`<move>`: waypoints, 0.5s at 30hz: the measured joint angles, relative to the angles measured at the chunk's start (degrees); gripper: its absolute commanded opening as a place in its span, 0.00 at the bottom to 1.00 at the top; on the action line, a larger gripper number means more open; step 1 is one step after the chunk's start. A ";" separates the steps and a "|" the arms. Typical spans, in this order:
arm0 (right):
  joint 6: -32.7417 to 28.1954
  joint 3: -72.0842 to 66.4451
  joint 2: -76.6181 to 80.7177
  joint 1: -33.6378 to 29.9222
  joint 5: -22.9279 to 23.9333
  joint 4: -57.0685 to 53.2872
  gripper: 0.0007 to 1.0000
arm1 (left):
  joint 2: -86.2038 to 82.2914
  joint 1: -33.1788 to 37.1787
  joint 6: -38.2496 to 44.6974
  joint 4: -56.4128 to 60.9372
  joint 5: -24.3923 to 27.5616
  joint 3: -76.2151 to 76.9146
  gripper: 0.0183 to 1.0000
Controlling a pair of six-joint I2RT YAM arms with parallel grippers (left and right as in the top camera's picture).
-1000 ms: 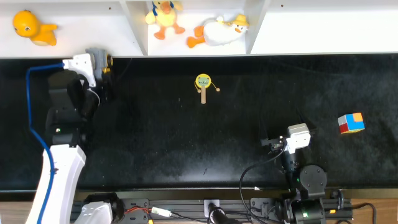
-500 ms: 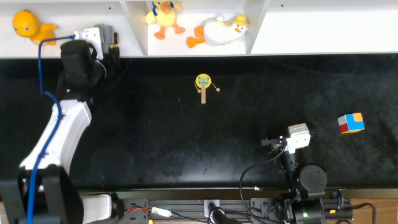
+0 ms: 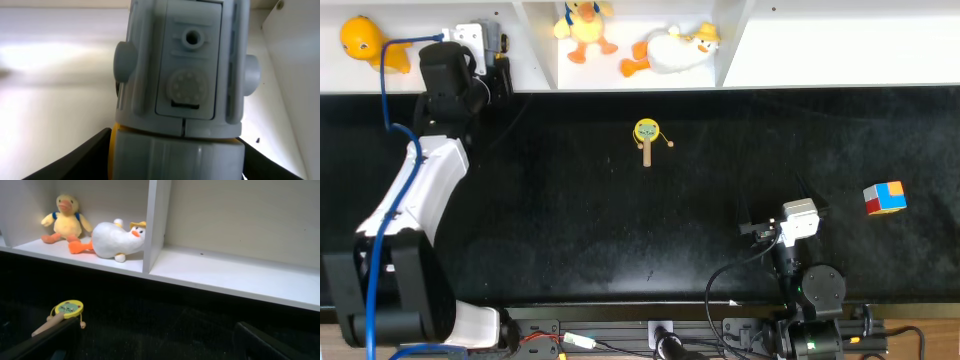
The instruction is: Store Toys
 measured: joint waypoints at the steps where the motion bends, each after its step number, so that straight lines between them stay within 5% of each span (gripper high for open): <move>1: 0.00 0.00 0.00 0.00 0.02 0.00 1.00 | 0.24 0.00 0.09 0.24 0.00 0.00 0.40; 11: -0.02 0.00 0.00 0.00 0.04 0.00 0.99 | 2.73 0.00 0.09 2.23 0.00 0.04 0.40; 15: 0.00 0.00 0.00 0.00 0.02 0.00 1.00 | 2.97 0.00 0.11 2.67 0.00 0.09 0.68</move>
